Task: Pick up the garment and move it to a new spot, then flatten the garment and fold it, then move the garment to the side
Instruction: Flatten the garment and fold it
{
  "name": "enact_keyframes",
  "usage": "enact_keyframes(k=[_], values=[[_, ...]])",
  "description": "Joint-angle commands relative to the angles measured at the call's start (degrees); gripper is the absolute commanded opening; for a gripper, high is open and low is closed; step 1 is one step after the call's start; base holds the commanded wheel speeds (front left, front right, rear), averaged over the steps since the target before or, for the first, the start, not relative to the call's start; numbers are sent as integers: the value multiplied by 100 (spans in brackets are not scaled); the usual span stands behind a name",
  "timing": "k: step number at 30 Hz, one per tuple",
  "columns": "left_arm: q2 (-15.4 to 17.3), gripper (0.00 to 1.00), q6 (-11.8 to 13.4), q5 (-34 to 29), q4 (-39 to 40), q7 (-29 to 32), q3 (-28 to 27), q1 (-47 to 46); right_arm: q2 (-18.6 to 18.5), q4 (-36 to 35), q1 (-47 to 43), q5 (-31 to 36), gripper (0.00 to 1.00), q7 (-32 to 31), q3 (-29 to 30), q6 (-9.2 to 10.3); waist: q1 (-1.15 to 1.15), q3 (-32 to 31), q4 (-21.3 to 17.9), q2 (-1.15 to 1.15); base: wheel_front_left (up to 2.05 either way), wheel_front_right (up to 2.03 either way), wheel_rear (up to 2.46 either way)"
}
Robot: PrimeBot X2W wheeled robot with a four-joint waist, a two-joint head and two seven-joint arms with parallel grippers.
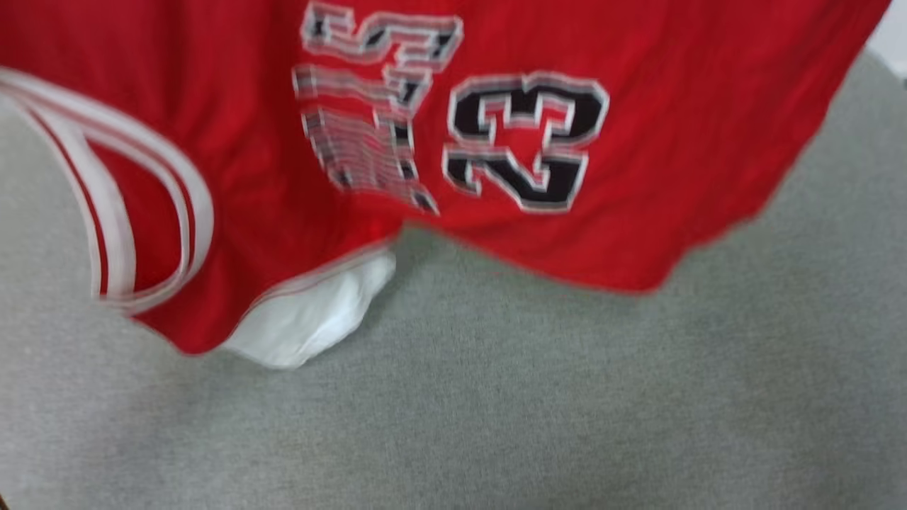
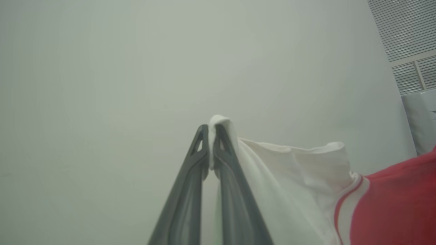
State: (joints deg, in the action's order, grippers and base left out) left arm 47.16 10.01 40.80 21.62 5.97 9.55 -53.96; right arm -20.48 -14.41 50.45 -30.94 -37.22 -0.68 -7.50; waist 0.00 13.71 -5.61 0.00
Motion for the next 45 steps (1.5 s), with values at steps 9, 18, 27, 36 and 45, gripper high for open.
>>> enact_keyframes(k=[9,18,27,36,45], values=[[-111,0,-624,-321,-1153,170,465,-2118,33,905,1310,412,0,679,-6,3,0,1291,-12,0,0,0,0],[-707,0,-1136,-877,-2852,-181,920,-4477,551,2364,3017,1091,0,1580,264,4,0,2253,80,0,0,0,0],[-1308,0,-1406,-1155,-4581,-948,1279,-5376,661,3804,3973,1617,0,2297,275,5,0,2704,343,0,0,0,0],[-1924,0,-1517,-921,-5315,-1846,1660,-3699,657,4712,2992,1353,0,2788,-97,3,0,2430,642,0,0,0,0],[-2218,0,-1375,-733,-4983,-2092,1812,-1354,467,4902,1409,849,0,3091,-766,3,0,1731,791,0,0,0,0]])
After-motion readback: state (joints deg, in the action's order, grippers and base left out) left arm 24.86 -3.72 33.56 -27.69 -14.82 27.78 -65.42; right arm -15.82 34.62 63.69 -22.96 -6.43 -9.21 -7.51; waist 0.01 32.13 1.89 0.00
